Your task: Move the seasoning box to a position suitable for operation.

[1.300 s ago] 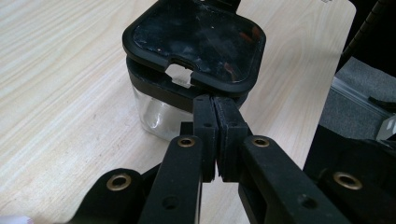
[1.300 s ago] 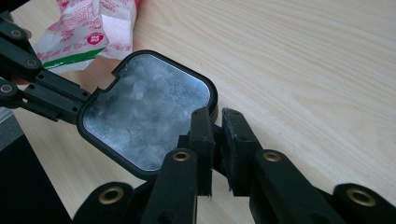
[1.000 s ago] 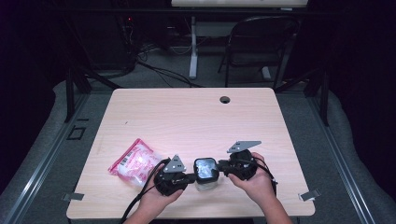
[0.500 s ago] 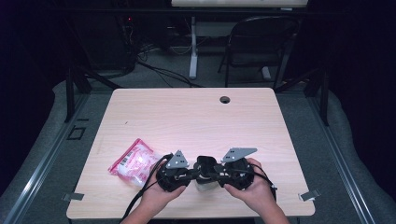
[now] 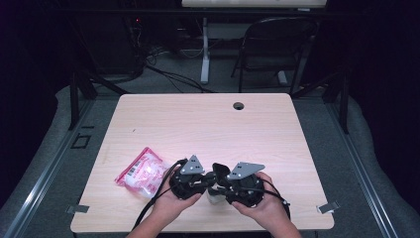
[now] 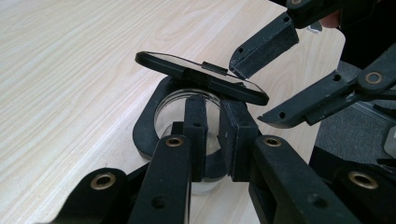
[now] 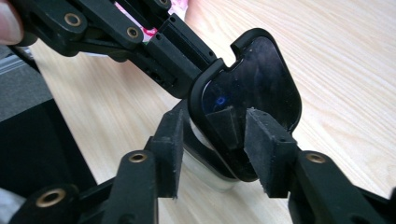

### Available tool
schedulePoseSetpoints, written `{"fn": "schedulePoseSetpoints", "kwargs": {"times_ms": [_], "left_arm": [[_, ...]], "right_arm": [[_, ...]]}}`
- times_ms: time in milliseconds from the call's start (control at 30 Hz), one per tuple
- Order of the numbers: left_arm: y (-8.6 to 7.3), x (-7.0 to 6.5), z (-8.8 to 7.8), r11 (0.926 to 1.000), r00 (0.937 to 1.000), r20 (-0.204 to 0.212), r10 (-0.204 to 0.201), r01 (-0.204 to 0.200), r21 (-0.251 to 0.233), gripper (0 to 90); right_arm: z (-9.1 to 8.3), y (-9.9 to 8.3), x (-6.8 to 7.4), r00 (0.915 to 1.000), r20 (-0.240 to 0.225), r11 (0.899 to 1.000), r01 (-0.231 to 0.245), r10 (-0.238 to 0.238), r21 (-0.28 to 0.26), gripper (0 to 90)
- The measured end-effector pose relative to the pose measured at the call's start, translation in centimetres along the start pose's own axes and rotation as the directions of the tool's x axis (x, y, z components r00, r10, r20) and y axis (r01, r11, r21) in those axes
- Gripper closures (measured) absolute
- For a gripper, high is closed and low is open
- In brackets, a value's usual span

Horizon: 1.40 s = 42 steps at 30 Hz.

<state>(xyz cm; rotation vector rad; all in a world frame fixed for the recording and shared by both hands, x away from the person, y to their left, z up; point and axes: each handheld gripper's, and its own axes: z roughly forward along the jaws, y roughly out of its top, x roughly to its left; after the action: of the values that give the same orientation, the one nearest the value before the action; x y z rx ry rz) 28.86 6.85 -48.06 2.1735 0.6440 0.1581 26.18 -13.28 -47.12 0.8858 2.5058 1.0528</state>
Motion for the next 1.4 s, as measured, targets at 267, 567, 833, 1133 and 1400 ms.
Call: {"fn": "schedulePoseSetpoints", "kwargs": {"times_ms": [267,567,833,1133,1400], "left_arm": [[-0.1,0.6,0.7,0.9999,0.9989,-0.046,-0.009,0.01,0.005,68.2],[-0.4,1.9,2.1,0.9991,0.994,-0.109,-0.013,0.018,0.039,63.6],[-0.5,2.3,3.2,0.9975,0.9924,-0.122,-0.011,0.019,0.068,66.5],[-0.8,2.4,3.3,0.9978,0.9928,-0.12,0.002,0.006,0.066,70.6],[-0.9,2.4,3.4,0.9983,0.9925,-0.122,0.005,0.002,0.058,70.9]], "right_arm": [[-0.2,0.1,-0.1,1.0,-0.001,1.0,-0.003,0.003,-0.003,64.2],[-0.4,0.1,-0.3,0.9999,-0.011,1.0,-0.012,0.012,-0.001,65.3],[-0.7,0.1,-0.3,1.0,-0.008,1.0,-0.006,0.005,-0.008,68.2],[-1.3,-0.1,-0.7,0.9997,-0.015,0.999,-0.021,0.021,-0.024,72.7],[-3.0,-0.7,-1.6,0.9989,0.008,0.998,-0.047,0.047,-0.045,80.3]]}}
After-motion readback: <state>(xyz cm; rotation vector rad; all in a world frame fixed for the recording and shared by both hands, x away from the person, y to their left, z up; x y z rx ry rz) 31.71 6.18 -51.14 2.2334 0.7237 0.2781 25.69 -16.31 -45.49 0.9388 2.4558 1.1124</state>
